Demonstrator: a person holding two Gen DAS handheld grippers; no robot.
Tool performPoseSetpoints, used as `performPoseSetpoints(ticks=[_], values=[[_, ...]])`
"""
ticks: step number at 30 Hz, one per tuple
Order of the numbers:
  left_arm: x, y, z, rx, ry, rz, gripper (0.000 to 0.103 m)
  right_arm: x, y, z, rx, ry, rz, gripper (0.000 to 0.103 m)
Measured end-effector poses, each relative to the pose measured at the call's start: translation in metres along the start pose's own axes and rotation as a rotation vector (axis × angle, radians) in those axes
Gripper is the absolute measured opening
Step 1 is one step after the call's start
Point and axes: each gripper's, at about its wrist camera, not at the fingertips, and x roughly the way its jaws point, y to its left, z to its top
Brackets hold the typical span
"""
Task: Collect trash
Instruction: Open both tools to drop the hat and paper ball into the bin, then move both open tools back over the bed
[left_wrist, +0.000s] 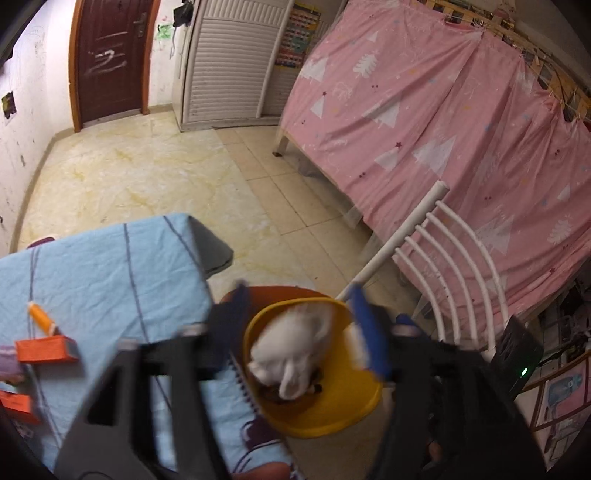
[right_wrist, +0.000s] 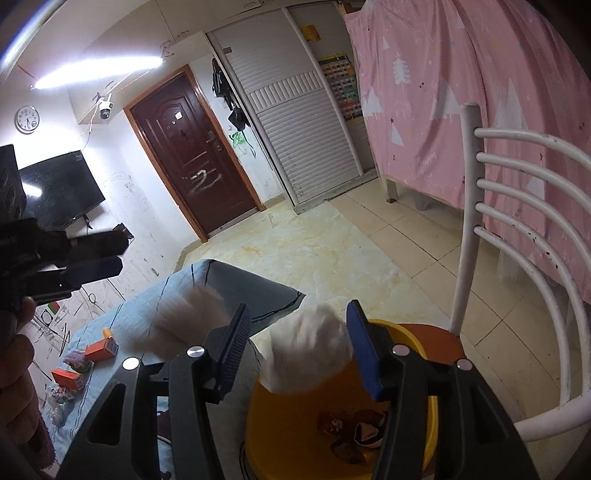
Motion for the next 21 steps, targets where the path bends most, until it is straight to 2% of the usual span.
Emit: performPoseSetpoints(ticks=[3, 5, 14, 16, 18, 21], values=[[0.003, -0.002, 0.001, 0.003, -0.001, 0.007, 0.072, 0.002, -0.003, -0.002, 0.006, 0.005, -0.007, 0.065], [0.002, -0.002, 0.000, 0.006, -0.004, 0.012, 0.072, 0.005, -0.002, -0.002, 0.006, 0.012, -0.010, 0.067], [-0.017, 0.023, 0.001, -0.020, -0.008, 0.022, 0.072, 0.007, 0.018, 0.004, -0.023, 0.019, 0.005, 0.067], [-0.027, 0.033, 0.002, -0.024, -0.024, 0.025, 0.072, 0.008, 0.025, 0.005, -0.040, 0.021, 0.010, 0.068], [-0.039, 0.045, 0.003, -0.030, -0.052, 0.041, 0.077, 0.012, 0.037, 0.006, -0.062, 0.030, 0.013, 0.069], [-0.055, 0.065, 0.006, -0.040, -0.079, 0.065, 0.078, 0.016, 0.054, 0.007, -0.085, 0.039, 0.030, 0.069]])
